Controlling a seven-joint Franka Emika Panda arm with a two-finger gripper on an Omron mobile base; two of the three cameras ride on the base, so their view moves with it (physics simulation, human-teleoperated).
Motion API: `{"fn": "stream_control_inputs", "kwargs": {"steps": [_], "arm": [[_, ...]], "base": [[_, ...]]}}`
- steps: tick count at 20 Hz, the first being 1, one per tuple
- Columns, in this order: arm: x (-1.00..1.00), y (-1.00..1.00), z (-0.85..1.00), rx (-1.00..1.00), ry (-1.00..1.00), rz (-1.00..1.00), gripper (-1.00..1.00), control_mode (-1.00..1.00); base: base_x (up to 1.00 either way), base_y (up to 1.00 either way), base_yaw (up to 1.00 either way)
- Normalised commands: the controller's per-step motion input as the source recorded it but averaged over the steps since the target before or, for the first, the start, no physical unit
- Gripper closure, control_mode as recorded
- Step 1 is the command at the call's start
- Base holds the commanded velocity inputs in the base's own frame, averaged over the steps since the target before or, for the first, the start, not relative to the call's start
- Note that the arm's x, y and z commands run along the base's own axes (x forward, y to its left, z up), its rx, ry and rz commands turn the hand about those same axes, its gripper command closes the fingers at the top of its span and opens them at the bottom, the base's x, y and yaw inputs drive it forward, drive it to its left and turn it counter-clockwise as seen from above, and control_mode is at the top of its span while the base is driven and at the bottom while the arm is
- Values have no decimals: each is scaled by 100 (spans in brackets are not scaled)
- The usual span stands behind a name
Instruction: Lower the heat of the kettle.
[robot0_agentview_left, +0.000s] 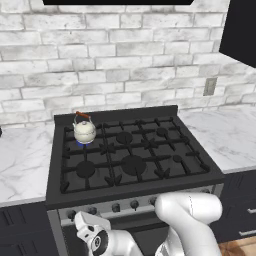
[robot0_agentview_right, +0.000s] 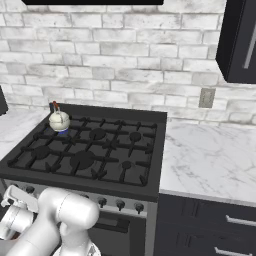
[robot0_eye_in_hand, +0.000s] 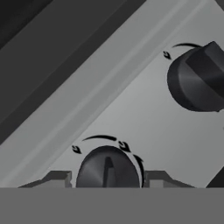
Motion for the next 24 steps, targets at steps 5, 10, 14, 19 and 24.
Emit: {"fn": "stream_control_inputs", "kwargs": {"steps": [5,10,14,19,24], "arm": [[0,0,0,0,0,0,100,-100],[0,-16,-1,9,-4,0,100,-100],[-1,-33,0,25,-8,0,100,-100],[-3,-27,0,28,-9,0,100,-100],[0,-19,0,29,-4,0,100,-100]], "base": [[0,0,0],[0,0,0],[0,0,0],[0,0,0],[0,0,0]]}}
